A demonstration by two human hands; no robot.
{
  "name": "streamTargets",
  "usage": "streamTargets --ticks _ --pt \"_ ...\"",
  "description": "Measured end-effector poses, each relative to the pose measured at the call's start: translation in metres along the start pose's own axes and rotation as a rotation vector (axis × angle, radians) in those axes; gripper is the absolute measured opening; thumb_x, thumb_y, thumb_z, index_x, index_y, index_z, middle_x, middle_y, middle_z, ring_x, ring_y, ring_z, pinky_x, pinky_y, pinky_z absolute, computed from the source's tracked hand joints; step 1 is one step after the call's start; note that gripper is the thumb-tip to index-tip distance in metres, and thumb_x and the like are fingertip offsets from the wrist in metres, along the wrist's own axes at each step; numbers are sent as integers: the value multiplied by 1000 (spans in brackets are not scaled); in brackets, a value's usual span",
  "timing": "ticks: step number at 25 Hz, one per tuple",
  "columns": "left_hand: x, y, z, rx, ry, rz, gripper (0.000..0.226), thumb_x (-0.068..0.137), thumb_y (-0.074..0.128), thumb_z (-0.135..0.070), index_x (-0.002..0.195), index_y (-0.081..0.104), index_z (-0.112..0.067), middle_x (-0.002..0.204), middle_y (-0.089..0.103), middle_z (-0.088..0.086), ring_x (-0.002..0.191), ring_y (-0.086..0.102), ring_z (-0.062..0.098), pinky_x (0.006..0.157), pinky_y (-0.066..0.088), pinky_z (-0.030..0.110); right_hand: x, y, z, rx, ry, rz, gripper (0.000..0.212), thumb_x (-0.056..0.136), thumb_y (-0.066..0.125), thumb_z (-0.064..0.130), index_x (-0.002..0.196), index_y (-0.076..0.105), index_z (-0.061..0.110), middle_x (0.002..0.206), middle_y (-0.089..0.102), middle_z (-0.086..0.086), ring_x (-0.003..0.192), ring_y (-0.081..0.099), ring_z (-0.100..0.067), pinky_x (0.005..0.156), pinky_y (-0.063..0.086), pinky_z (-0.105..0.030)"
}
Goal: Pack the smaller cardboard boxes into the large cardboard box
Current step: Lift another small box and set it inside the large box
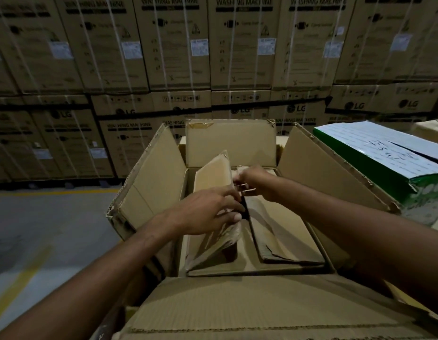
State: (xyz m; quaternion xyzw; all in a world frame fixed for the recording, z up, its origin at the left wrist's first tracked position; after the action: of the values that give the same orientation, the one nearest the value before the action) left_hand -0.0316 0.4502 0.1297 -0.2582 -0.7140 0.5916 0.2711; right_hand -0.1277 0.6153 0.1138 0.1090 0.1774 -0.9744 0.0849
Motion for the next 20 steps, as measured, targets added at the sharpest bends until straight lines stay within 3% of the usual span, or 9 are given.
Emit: streamTargets --ticks 2,5,7,9,11,14,16,18,20 --pt "-13 -20 0 137 -50 -101 36 101 46 -54 120 70 -36 133 57 -17 112 46 1 86 41 24 -6 11 20 98 -63 119 28 104 46 5 121 68 1 101 69 -7 90 66 -20 87 53 -35" --pt "-36 -55 0 373 -267 -159 25 101 52 -45 105 72 -31 107 64 -10 106 48 9 83 38 28 -5 39 39 22 -185 299 36 105 45 5 135 63 15 126 69 -1 113 66 -17 93 54 -34" --pt "-45 -55 2 597 -383 -36 20 100 56 -26 114 69 -25 114 66 0 112 54 18 98 41 35 -4 68 42 -143 -260 442 47 102 49 2 144 58 20 140 62 4 127 58 -15 103 51 -36" --pt "-52 -41 4 705 -489 187 23 98 58 -22 119 67 -23 115 67 2 107 58 20 105 40 40 -7 95 41 -314 -300 537 54 99 50 -3 147 56 21 145 57 3 134 50 -15 113 43 -40" --pt "-54 -33 7 666 -561 269 27 99 59 -20 126 64 -20 108 66 -1 97 60 17 94 46 37 -8 106 41 -364 -325 562 56 97 49 -8 146 56 19 147 55 -1 137 47 -17 115 38 -38" --pt "-42 -31 7 563 -542 266 27 102 52 -13 127 60 -18 96 54 -1 97 64 21 76 50 34 1 84 35 -414 -294 487 51 97 49 -6 143 60 14 146 58 -3 136 51 -15 118 37 -35" --pt "-25 -25 1 528 -498 336 25 100 55 -16 125 61 -18 94 54 -1 91 62 20 73 49 33 12 57 24 -739 -312 335 41 97 57 9 136 66 16 137 66 -2 126 59 -18 111 45 -37" --pt "-3 -3 -8 366 -441 457 31 96 63 -29 125 60 -20 99 61 -2 87 61 18 70 49 31 13 27 6 -1191 -262 196 37 94 64 28 130 69 23 126 69 -2 113 61 -22 90 52 -36" --pt "19 23 -20 50 -374 586 40 97 63 -33 134 55 -19 117 67 2 100 65 21 84 55 37 11 5 -16 -1361 -153 181 36 91 67 39 124 71 25 118 66 -2 107 57 -23 81 50 -37"
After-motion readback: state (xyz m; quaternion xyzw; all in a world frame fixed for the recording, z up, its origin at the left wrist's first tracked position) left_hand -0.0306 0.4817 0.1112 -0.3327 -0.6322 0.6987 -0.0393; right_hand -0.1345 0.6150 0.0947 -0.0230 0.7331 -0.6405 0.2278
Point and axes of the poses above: each hand's wrist, its own x-axis towards the middle knuckle, its own y-axis out of the palm, z = x × y, the point moved 2 cm from there along x, towards the middle knuckle
